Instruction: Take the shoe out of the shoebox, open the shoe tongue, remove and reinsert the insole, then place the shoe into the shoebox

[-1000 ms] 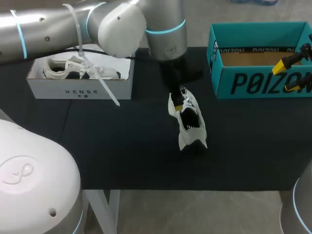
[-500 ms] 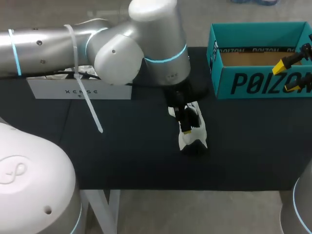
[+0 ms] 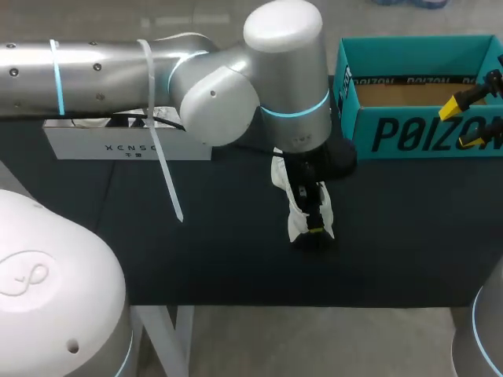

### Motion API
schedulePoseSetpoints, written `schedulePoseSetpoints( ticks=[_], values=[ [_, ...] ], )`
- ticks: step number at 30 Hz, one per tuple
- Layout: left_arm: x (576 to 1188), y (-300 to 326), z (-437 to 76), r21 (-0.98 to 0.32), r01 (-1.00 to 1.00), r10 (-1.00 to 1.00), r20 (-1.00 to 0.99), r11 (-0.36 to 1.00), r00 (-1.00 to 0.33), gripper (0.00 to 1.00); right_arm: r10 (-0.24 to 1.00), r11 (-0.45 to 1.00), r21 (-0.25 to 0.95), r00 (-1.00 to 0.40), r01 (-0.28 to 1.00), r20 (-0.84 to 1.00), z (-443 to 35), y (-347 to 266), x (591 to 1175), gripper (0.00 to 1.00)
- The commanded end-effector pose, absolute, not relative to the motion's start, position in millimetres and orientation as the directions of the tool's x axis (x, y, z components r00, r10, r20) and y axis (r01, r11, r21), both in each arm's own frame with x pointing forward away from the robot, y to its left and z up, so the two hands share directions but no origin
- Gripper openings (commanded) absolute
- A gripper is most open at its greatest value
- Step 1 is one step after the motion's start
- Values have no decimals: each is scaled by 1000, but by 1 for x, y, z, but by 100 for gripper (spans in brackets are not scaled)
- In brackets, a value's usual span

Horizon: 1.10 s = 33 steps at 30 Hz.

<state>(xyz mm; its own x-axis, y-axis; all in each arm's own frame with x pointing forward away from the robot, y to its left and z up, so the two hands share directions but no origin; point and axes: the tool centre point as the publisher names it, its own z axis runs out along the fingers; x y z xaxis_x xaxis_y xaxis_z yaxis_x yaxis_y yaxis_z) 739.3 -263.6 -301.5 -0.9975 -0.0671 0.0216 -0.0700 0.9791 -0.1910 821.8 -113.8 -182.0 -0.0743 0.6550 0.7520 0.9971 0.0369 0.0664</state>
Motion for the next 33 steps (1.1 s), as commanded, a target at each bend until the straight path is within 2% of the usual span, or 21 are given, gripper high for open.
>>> schedulePoseSetpoints(
  ticks=[1, 15, 32, 33],
  values=[
    [746, -284, -334, -203, -59, -60, 2, 977, -998, 100, 657, 38, 65, -74, 997, 750, -182, -114, 822, 100],
    [776, -290, -361, -166, -89, -96, -37, 982, -995, 100, 657, 38, 65, -74, 997, 750, -182, -114, 822, 100],
    [778, -280, -394, -82, -82, -84, -19, 993, -996, 100, 657, 38, 65, -74, 997, 750, -182, -114, 822, 100],
    [778, -280, -396, -74, -84, -85, -13, 994, -996, 91, 657, 38, 65, -74, 997, 750, -182, -114, 822, 100]
  ],
)
